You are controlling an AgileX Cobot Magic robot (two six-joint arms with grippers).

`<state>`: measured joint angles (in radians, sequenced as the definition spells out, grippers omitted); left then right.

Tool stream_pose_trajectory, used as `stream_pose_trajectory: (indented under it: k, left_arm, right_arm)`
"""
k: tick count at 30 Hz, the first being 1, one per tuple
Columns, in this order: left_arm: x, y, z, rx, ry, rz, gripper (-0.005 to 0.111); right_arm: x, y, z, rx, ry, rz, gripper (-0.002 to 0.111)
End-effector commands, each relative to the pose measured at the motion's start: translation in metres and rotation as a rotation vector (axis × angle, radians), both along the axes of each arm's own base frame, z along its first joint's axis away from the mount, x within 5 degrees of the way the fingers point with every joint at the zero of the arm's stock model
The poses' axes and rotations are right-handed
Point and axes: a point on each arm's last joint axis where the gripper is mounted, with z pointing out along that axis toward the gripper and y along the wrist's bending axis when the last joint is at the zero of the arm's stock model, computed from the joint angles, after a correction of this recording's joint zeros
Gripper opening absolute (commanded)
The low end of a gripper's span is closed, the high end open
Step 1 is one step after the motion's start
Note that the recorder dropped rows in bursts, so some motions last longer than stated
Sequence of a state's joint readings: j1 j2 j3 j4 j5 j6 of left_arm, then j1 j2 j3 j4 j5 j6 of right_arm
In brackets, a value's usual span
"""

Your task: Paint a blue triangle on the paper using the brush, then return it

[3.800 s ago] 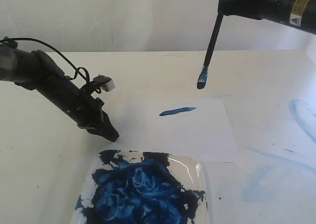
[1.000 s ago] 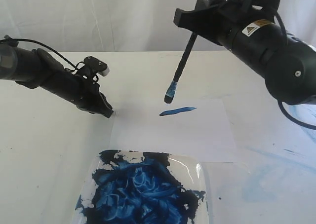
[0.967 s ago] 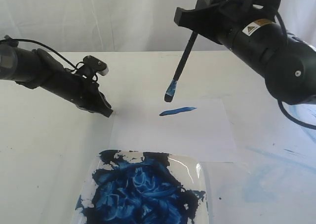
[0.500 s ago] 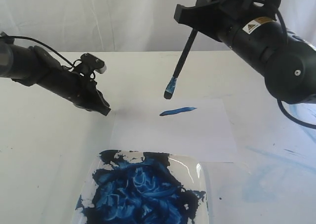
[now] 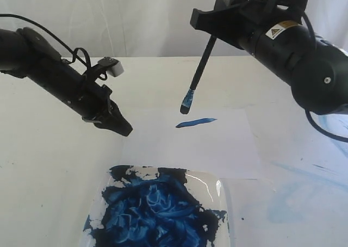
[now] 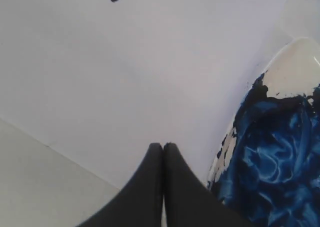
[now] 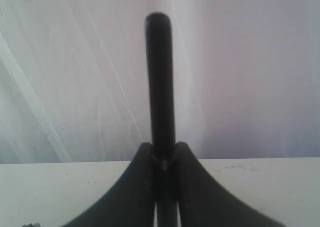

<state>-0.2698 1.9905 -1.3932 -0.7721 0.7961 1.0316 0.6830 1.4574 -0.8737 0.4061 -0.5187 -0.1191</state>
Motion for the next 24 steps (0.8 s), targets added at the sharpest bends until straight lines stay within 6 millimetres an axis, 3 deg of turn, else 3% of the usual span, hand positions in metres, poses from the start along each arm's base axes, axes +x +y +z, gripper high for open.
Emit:
stream_pose_trajectory:
  k: [1, 15, 24]
  left_arm:
    - [-0.005, -0.004, -0.016, -0.001, 0.019, 0.024, 0.000]
    - [-0.005, -0.002, -0.038, 0.024, 0.039, 0.072, 0.000]
    - [-0.005, -0.001, -0.051, 0.037, 0.070, 0.073, 0.000]
  right_arm:
    - [0.004, 0.002, -0.002, 0.031, -0.023, -0.017, 0.000]
    - [0.023, 0.012, -0.035, 0.054, -0.026, -0.060, 0.000]
    - [0.025, 0.014, -0.042, 0.041, -0.011, -0.060, 0.000]
